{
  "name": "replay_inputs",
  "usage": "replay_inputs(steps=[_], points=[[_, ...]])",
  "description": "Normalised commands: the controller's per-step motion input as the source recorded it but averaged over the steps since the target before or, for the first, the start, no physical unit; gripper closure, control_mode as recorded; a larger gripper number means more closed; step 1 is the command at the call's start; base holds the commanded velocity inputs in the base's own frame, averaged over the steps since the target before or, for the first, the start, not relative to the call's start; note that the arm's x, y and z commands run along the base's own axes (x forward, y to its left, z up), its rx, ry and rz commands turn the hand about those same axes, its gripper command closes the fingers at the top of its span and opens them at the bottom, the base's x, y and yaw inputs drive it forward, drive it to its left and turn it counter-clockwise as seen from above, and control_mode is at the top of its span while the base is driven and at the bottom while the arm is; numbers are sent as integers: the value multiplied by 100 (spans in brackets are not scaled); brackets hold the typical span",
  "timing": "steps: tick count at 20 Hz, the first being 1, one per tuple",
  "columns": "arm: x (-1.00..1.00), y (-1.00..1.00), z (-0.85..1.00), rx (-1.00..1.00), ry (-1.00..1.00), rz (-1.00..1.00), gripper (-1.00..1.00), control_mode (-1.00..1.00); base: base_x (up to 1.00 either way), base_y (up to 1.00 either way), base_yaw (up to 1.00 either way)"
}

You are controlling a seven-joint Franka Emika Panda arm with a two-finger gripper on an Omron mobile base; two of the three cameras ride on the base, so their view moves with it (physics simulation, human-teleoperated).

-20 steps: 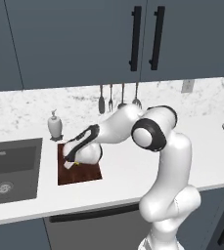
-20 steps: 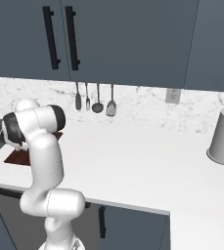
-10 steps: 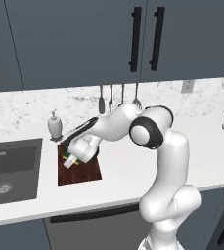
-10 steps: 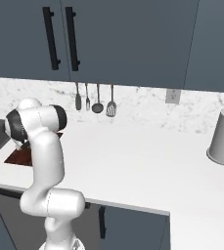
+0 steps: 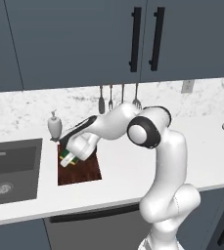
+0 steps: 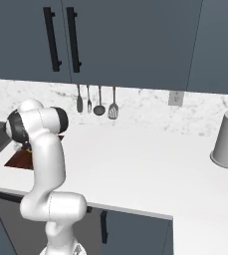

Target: Pick up the sponge from the counter and clean the cutting board by briefly scrubbing or pressing down on the cutting board. Once finished, release the sponge.

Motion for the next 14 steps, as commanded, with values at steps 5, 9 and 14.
replay_inputs(steps=[5,9,14], points=[[-22,41,-87,-20,4,0,100,-100,0,0,0],[-8,63,12,-3,-3,0,100,-100,0,0,0],[20,23,-58,0,12,0,100,-100,0,0,0]])
